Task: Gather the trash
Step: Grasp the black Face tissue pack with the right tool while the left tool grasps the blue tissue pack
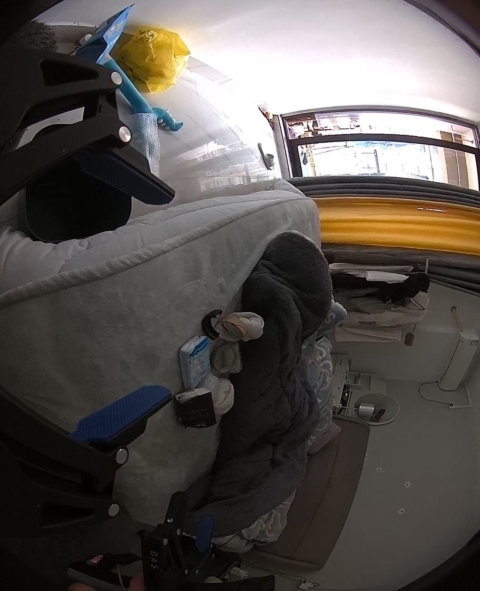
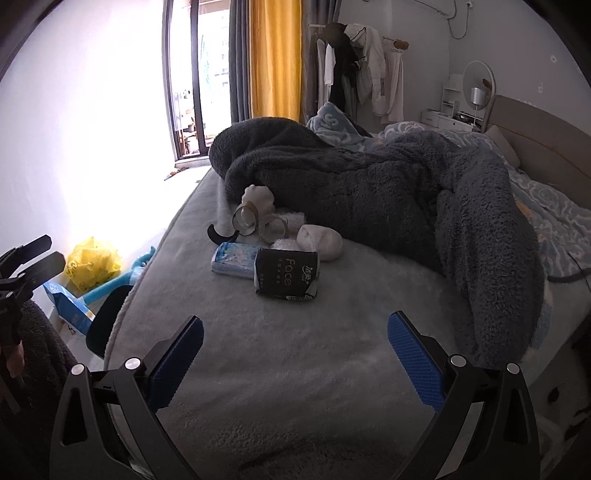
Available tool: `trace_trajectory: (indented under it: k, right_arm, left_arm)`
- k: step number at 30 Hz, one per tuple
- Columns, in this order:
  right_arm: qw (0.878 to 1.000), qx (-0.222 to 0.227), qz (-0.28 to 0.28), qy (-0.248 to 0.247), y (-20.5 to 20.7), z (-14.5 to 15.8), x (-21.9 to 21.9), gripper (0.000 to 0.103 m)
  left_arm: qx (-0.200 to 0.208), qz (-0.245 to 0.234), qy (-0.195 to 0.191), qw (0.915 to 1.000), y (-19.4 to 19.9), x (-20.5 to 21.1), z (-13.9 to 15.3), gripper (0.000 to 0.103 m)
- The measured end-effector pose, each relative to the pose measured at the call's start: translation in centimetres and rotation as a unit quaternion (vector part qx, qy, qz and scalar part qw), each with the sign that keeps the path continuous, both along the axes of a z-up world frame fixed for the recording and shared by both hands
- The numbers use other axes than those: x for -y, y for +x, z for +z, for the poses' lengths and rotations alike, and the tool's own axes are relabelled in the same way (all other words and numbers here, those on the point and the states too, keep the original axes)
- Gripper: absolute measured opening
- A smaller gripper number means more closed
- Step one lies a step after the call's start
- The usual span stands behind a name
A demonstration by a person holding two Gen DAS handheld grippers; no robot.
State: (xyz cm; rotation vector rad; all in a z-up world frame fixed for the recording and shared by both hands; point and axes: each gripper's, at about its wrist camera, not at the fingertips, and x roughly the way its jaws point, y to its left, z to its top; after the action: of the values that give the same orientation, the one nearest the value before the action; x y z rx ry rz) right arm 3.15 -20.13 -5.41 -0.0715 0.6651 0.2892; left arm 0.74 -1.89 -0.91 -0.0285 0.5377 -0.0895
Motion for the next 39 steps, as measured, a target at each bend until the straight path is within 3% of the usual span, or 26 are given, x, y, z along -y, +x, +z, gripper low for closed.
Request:
trace_trajectory:
  k: [8,13,18,24,28,33,35,37,39]
  right_arm:
    - [1.000,-0.014,0.004,0.015,2.7,0.0,-1.3,0.101]
    - [0.999,-0.044,0.007,0.005,6.0,-1.9,-2.4,0.101]
    - [0.998,-0.067,0.005,-0.003,8.6,-3.5,-3.0,0.101]
    - [0.996,-0.089,0.010,-0.001,11.5,-5.5,-3.5,0.101]
    - [0.996,-0.090,0.010,-0.008,12.5,-6.3,-4.1,0.101]
    - [0.995,-0.098,0.010,-0.020,13.8,-7.5,-4.5,0.100]
    - [0.995,-0.101,0.008,-0.019,14.2,-7.9,-4.4,0.097]
    - [0.994,-0.107,0.010,-0.012,14.5,-8.4,-4.1,0.081]
    - [0.994,-0.112,0.010,-0.006,14.7,-8.8,-3.9,0.076]
  left_arm:
    - [-0.030,0.012,-0.039,0.9987,1.5,-1.2,-0.5,0.100]
    - [-0.019,-0.001,-0.026,0.9995,3.4,-0.9,-0.4,0.100]
    - [-0.049,-0.009,-0.045,0.9977,6.1,-0.4,-2.1,0.100]
    - [-0.056,-0.016,-0.026,0.9980,8.6,0.8,-3.4,0.100]
    - [-0.080,-0.004,-0.062,0.9948,10.5,0.6,-4.4,0.100]
    - [-0.097,-0.005,-0.081,0.9920,12.1,0.8,-5.3,0.100]
    - [-0.099,-0.010,-0.096,0.9903,12.6,1.0,-5.5,0.100]
    - [-0.100,-0.013,-0.101,0.9898,13.0,1.5,-5.6,0.100]
    - [-0.100,-0.015,-0.097,0.9901,13.4,2.1,-5.8,0.100]
